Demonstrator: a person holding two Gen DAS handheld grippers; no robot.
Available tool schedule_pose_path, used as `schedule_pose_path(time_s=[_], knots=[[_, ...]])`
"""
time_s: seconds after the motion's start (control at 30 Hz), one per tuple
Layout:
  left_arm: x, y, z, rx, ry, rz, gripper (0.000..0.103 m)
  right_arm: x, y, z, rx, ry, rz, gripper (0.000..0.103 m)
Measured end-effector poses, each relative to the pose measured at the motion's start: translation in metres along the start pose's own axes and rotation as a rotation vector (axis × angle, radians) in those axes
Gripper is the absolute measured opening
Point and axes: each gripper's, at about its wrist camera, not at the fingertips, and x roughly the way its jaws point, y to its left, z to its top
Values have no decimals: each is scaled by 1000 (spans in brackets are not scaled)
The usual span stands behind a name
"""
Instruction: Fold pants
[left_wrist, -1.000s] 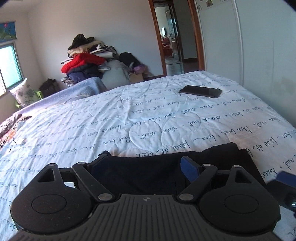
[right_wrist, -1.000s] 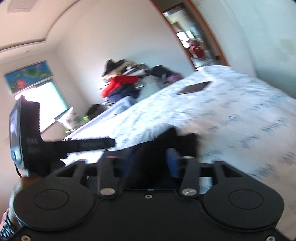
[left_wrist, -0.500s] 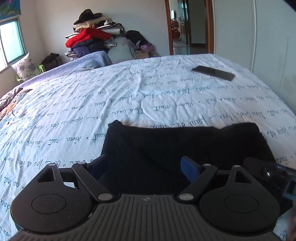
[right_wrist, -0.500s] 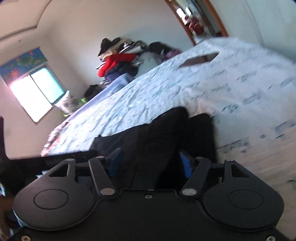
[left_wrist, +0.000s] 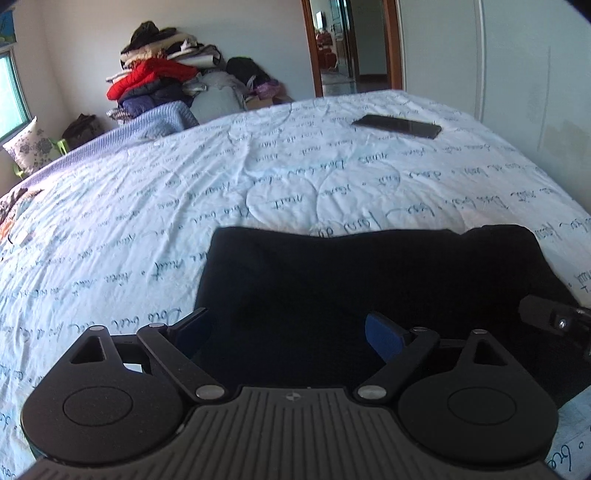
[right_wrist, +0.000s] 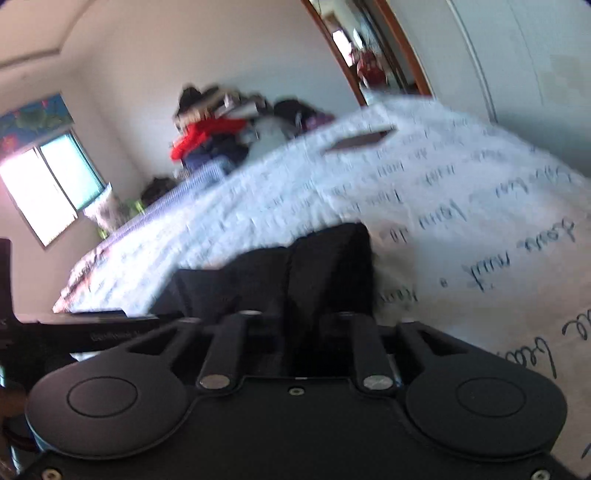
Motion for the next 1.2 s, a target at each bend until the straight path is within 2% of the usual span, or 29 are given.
schedule_pose_path(time_s=[0.07, 0.13, 0.17, 0.27, 0.3, 0.33, 0.37, 0.43, 0.5, 0.57, 0.63, 0.77, 0.9, 1.0, 1.07, 1.13, 1.2], knots=[[1, 1, -2, 3, 1, -2, 92, -15, 1, 4, -11, -63, -41, 46], [-1, 1, -4, 12, -25, 36, 93, -28, 5, 10, -53, -150, -125, 47], [1, 0, -4, 17, -30, 61, 93, -30, 8, 14, -83, -164, -122, 47], [15, -2, -6, 37, -4, 81, 96, -17, 17, 21, -114, -119, -8, 47], [18, -3, -7, 41, 8, 83, 95, -7, 20, 21, -136, -80, 15, 46], [17, -2, -9, 33, 0, 83, 95, 6, 22, 20, -168, -33, 6, 46], [14, -1, -9, 27, -12, 80, 95, 19, 23, 17, -200, 0, -47, 46], [9, 3, -5, 26, -26, 75, 95, 30, 22, 14, -235, 7, -101, 52], [10, 7, -1, 24, -33, 93, 95, 21, 21, 17, -199, -13, -88, 53], [16, 13, 2, 15, -5, 115, 93, 6, 26, 15, -195, -48, -94, 53], [15, 19, 1, -8, 9, 85, 93, -12, 38, 6, -250, -63, -98, 53], [1, 19, -10, -9, -4, 59, 95, -23, 60, -18, -374, -5, -91, 52], [1, 9, -26, 13, 23, 78, 95, -12, 71, -34, -494, 30, -193, 52], [-17, 16, -35, -37, 25, 47, 95, -26, 83, -35, -526, 6, -225, 54], [-30, 21, -47, -78, 19, -4, 95, -34, 89, -38, -530, -4, -206, 55], [-41, 21, -59, -75, -11, -27, 96, -33, 91, -45, -534, 10, -190, 58], [-43, 16, -68, -38, -35, -8, 97, -28, 88, -52, -546, 27, -208, 59]])
